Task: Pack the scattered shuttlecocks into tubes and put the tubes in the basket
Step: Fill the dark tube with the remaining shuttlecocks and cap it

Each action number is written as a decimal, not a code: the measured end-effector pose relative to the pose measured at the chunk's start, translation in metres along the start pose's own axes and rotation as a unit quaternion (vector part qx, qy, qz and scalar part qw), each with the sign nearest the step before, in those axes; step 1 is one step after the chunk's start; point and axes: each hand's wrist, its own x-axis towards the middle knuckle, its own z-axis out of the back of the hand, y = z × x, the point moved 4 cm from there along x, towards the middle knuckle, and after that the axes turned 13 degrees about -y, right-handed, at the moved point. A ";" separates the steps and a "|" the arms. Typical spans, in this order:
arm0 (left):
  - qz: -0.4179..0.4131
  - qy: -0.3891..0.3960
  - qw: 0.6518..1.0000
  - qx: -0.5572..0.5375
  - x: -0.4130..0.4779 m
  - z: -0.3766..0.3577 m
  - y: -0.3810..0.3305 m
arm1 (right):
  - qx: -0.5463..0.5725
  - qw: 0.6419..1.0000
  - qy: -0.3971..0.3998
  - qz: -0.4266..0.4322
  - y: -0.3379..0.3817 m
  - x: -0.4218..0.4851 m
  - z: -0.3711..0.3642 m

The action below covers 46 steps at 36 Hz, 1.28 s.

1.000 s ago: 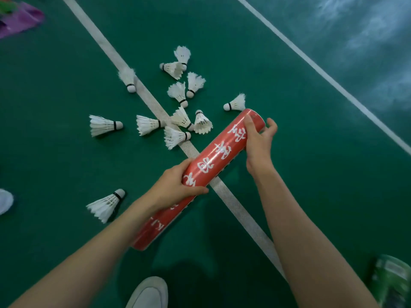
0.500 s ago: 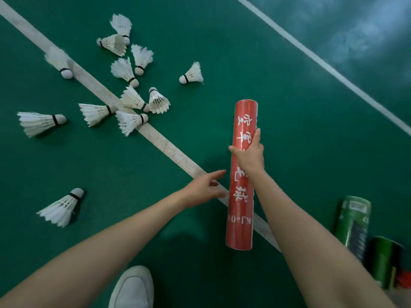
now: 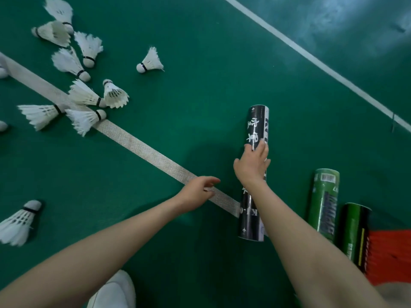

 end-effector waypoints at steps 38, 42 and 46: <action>0.379 -0.656 0.624 0.193 -0.309 0.327 0.271 | 0.153 0.749 0.156 0.625 0.419 -0.271 -0.070; 0.450 -0.580 0.641 0.223 -0.330 0.340 0.296 | 0.167 0.748 0.175 0.617 0.433 -0.282 -0.071; 0.448 -0.511 0.678 0.280 -0.327 0.341 0.301 | 0.176 0.740 0.179 0.624 0.439 -0.292 -0.071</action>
